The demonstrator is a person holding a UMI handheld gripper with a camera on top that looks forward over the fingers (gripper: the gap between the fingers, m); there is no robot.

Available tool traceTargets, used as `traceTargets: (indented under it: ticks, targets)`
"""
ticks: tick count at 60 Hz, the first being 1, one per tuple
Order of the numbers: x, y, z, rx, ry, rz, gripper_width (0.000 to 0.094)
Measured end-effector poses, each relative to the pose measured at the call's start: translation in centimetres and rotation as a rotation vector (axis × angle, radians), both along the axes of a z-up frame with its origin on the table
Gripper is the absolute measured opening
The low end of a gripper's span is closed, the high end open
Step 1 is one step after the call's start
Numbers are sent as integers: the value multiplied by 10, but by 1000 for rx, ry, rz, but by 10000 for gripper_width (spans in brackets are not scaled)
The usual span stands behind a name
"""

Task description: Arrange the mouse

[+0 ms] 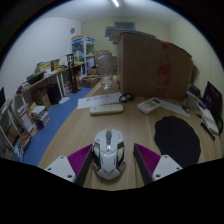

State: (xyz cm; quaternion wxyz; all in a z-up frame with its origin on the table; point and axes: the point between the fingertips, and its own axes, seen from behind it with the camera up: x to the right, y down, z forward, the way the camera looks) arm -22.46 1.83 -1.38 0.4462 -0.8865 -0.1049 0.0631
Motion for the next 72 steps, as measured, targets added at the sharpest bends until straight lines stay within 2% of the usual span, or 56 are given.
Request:
traceTargets:
  ticks: [2, 3, 4, 6, 7, 12, 17, 27, 33, 40, 46, 51, 54, 59, 65, 72]
  targets:
    - [1, 6, -1, 3, 1, -12, 813]
    - [0, 8, 0, 4, 0, -19, 756]
    - [0, 10, 0, 6, -2, -26, 770]
    - [-1, 13, 0, 8, -4, -41, 586]
    - [0, 14, -1, 8, -3, -54, 571]
    - [2, 13, -2, -13, 6, -105, 512]
    - [1, 13, -4, -97, 21, -137, 467]
    - [-1, 10, 7, -175, -3, -147, 456]
    - [-6, 18, 54, -116, 42, -147, 443]
    - [8, 44, 134, 27, 63, -131, 432]
    - [60, 65, 192, 148, 53, -168, 430]
    - [117, 85, 208, 191, 39, -195, 430]
    - [151, 93, 196, 188, 18, -201, 429]
    - [191, 95, 144, 118, -21, -182, 430]
    - [207, 92, 86, 7, -11, -165, 430]
    - [208, 84, 33, -77, 1, -140, 429]
